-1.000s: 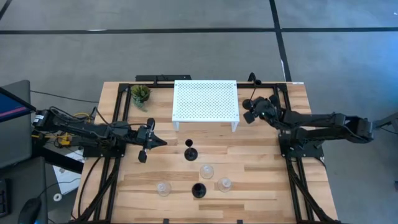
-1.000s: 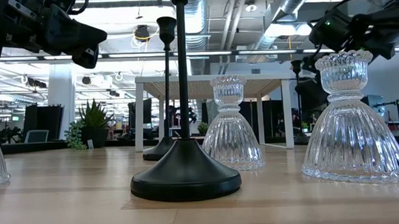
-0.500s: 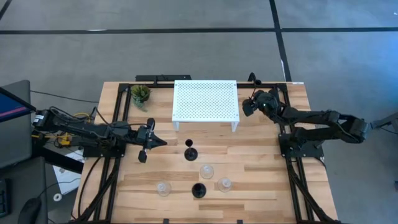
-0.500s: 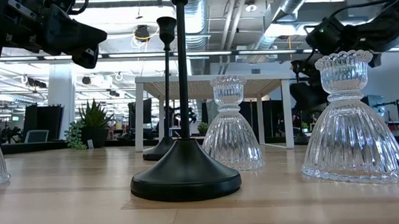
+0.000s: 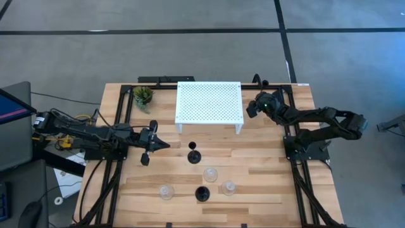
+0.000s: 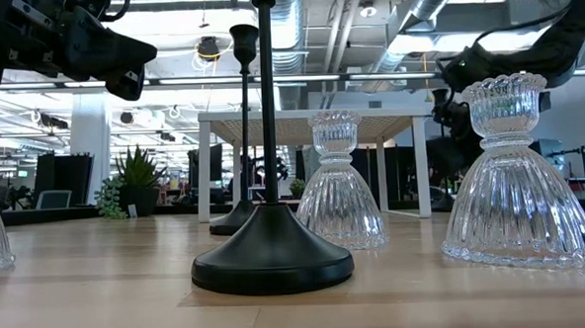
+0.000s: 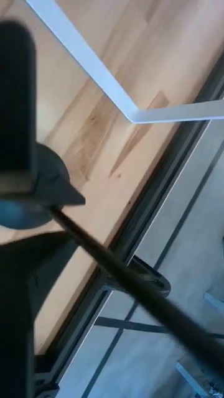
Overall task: Pick & Place candle stick holders
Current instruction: Put the top black candle holder on the shelf
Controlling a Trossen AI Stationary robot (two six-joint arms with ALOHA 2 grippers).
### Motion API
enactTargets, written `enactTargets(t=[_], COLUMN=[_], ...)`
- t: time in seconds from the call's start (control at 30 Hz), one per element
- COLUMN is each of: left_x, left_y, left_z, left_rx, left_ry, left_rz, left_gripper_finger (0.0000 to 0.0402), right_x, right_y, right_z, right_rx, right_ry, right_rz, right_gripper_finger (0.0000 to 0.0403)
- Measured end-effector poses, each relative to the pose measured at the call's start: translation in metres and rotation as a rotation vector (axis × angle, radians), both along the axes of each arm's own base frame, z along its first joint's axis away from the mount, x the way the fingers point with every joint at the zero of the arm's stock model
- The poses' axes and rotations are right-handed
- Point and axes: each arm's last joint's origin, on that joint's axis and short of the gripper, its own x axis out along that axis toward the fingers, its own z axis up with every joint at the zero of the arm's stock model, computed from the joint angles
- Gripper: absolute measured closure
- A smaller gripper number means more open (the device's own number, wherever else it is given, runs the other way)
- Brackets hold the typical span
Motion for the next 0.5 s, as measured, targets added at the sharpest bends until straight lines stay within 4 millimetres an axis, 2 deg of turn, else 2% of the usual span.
enactTargets(t=[0.1, 0.5], left_x=[0.000, 0.000], left_y=[0.000, 0.000], left_z=[0.000, 0.000], left_rx=[0.000, 0.000], left_ry=[0.000, 0.000], left_rz=[0.000, 0.001], left_gripper_finger=[0.0398, 0.0398], right_x=[0.001, -0.003], right_y=[0.000, 0.017], right_z=[0.002, 0.017], right_rx=[-0.010, -0.002], right_ry=[-0.010, -0.032], right_rz=[0.002, 0.055], right_gripper_finger=[0.0388, 0.0398])
